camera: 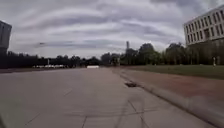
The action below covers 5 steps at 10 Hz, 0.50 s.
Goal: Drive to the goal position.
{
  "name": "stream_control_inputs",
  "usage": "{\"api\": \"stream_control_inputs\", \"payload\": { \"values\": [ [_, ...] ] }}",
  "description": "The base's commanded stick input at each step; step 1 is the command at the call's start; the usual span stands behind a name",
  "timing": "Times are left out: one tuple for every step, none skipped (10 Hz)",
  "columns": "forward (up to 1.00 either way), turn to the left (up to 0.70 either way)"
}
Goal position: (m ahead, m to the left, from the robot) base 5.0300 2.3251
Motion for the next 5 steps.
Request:
{"api": "stream_control_inputs", "payload": {
  "values": [
    [0.85, 0.00],
    [0.85, 0.00],
    [0.85, 0.00],
    [0.85, 0.00],
    [0.85, 0.00]
  ]
}}
